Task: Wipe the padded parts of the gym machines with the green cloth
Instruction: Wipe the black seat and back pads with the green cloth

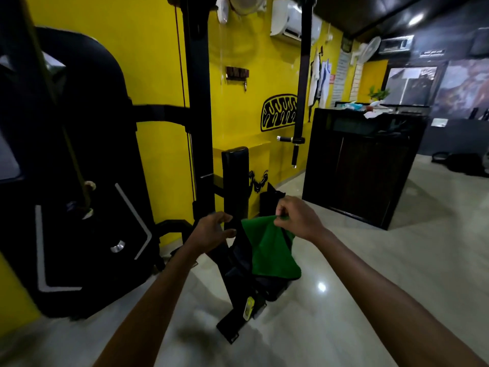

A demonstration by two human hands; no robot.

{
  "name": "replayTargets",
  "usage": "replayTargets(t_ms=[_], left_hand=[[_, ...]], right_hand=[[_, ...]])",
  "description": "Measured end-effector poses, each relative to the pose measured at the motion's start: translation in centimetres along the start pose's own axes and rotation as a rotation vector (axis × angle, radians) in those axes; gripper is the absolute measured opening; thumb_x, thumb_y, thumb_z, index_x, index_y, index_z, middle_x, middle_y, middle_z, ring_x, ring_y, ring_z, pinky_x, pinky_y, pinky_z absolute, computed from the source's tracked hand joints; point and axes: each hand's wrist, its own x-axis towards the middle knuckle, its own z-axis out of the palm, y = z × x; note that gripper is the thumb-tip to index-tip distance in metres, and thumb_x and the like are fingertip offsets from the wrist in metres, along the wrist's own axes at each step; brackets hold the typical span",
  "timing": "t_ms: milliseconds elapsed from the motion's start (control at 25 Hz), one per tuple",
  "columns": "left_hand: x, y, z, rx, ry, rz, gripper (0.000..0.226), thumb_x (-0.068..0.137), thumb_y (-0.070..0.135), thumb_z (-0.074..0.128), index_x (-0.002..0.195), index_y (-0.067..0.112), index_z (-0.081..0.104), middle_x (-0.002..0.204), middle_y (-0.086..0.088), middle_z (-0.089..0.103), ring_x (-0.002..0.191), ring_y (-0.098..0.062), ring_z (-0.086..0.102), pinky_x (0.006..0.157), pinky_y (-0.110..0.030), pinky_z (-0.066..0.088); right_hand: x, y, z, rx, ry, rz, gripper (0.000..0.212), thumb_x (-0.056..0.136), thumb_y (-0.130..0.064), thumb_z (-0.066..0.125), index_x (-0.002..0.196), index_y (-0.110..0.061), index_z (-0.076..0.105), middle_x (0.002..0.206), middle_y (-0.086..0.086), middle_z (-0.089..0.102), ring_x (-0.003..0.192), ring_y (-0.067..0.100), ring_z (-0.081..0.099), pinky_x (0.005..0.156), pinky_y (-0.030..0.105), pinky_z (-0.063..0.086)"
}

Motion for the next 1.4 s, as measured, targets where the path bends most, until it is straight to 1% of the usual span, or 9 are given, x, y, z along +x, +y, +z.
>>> replayTargets(t_ms=[160, 520, 720, 800, 920, 1000, 1120, 1280, 1400], left_hand=[[5.8, 1.3, 1.7, 0.002, 0.014, -0.020, 0.031, 0.087, 0.013, 0.068, 0.116, 0.006, 0.061, 0.105, -0.007, 0.064, 0.089, -0.011, 0.058, 0.061, -0.006, 0.043], [15.8, 4.7, 4.6, 0.091, 0.276, 0.047, 0.019, 0.079, 0.008, 0.075, 0.097, 0.004, 0.069, 0.096, -0.003, 0.053, 0.090, -0.017, 0.053, 0.072, -0.016, 0.038], [20.1, 6.8, 4.9, 0.142, 0.320, 0.063, 0.010, 0.089, 0.008, 0.064, 0.087, 0.008, 0.055, 0.078, -0.005, 0.056, 0.073, -0.021, 0.053, 0.055, -0.010, 0.035], [21.8, 7.7, 5.3, 0.200, 0.362, 0.069, 0.010, 0.089, 0.006, 0.062, 0.090, -0.001, 0.055, 0.075, -0.007, 0.054, 0.068, -0.019, 0.048, 0.052, -0.011, 0.031], [23.7, 8.4, 5.7, 0.164, 0.424, 0.041, 0.010, 0.091, 0.005, 0.059, 0.087, 0.004, 0.050, 0.078, -0.011, 0.054, 0.071, -0.020, 0.049, 0.053, -0.021, 0.025], [24.5, 8.6, 5.9, 0.143, 0.447, 0.025, 0.011, 0.092, 0.006, 0.057, 0.087, 0.006, 0.047, 0.083, -0.017, 0.057, 0.074, -0.023, 0.051, 0.056, -0.023, 0.026], [25.5, 8.7, 5.6, 0.150, 0.455, 0.005, 0.013, 0.092, 0.009, 0.059, 0.094, -0.002, 0.054, 0.093, -0.023, 0.062, 0.081, -0.027, 0.056, 0.059, -0.023, 0.030], [25.4, 8.3, 4.7, -0.017, 0.432, -0.061, 0.033, 0.086, 0.028, 0.070, 0.105, 0.004, 0.058, 0.092, -0.003, 0.059, 0.084, -0.016, 0.055, 0.063, -0.014, 0.041], [24.5, 7.2, 4.1, -0.214, 0.311, -0.180, 0.038, 0.079, 0.030, 0.076, 0.105, 0.012, 0.054, 0.089, 0.001, 0.058, 0.082, -0.019, 0.060, 0.078, -0.041, 0.053]], right_hand=[[5.7, 3.9, 0.1, 0.082, 0.002, -0.049, 0.014, 0.076, -0.010, 0.073, 0.079, -0.005, 0.060, 0.081, 0.001, 0.054, 0.073, 0.017, 0.052, 0.062, 0.030, 0.040], [17.0, 10.6, -1.3, 0.268, -0.107, -0.240, 0.016, 0.077, -0.007, 0.072, 0.074, -0.015, 0.058, 0.079, -0.001, 0.057, 0.076, 0.019, 0.058, 0.069, 0.035, 0.047], [19.9, 12.5, -1.3, 0.324, 0.032, -0.236, 0.008, 0.080, -0.008, 0.069, 0.079, -0.011, 0.062, 0.063, -0.007, 0.052, 0.057, 0.008, 0.049, 0.057, 0.027, 0.039], [20.2, 11.9, -1.6, 0.365, -0.147, -0.216, 0.013, 0.082, -0.015, 0.071, 0.089, -0.008, 0.062, 0.072, -0.001, 0.058, 0.057, 0.004, 0.049, 0.051, 0.023, 0.039], [19.8, 10.6, -1.2, 0.375, -0.478, -0.099, 0.046, 0.078, -0.033, 0.076, 0.112, -0.013, 0.053, 0.095, 0.000, 0.060, 0.071, 0.015, 0.061, 0.042, 0.018, 0.044], [19.9, 10.1, -0.5, 0.367, -0.450, -0.073, 0.044, 0.081, -0.029, 0.073, 0.113, -0.011, 0.050, 0.095, 0.003, 0.058, 0.074, 0.018, 0.059, 0.042, 0.021, 0.043], [20.8, 9.2, -0.1, 0.320, -0.339, -0.092, 0.015, 0.086, -0.013, 0.060, 0.092, -0.006, 0.047, 0.074, 0.004, 0.049, 0.060, 0.019, 0.049, 0.044, 0.025, 0.033], [21.9, 9.1, -0.4, 0.404, -0.272, -0.065, 0.012, 0.091, -0.012, 0.055, 0.088, -0.001, 0.052, 0.079, 0.009, 0.051, 0.062, 0.019, 0.046, 0.048, 0.027, 0.030], [23.1, 9.6, -1.0, 0.444, -0.132, 0.010, 0.025, 0.091, -0.021, 0.059, 0.099, 0.003, 0.058, 0.090, 0.011, 0.054, 0.080, 0.023, 0.052, 0.056, 0.029, 0.036]])
